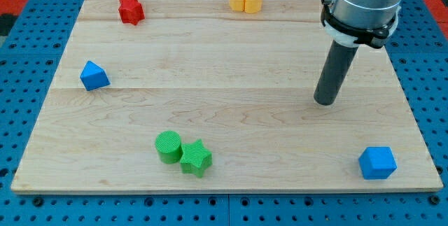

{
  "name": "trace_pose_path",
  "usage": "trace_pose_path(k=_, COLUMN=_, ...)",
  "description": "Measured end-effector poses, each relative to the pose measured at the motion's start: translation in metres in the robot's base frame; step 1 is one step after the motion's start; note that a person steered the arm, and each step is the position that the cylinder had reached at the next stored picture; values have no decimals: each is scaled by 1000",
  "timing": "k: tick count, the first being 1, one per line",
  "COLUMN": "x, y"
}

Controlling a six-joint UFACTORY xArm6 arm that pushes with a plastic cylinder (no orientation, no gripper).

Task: Push the blue cube slightly left

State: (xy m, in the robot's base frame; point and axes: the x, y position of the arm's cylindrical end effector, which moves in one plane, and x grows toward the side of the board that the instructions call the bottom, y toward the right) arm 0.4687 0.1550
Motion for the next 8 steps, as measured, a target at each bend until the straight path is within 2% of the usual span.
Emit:
trace_pose_path(k=4, x=5, y=31)
trace_pose_path(k=5, x=17, y=31)
trace_pose_path(k=7, x=81, y=49)
trace_pose_path(k=8, x=83, y=77)
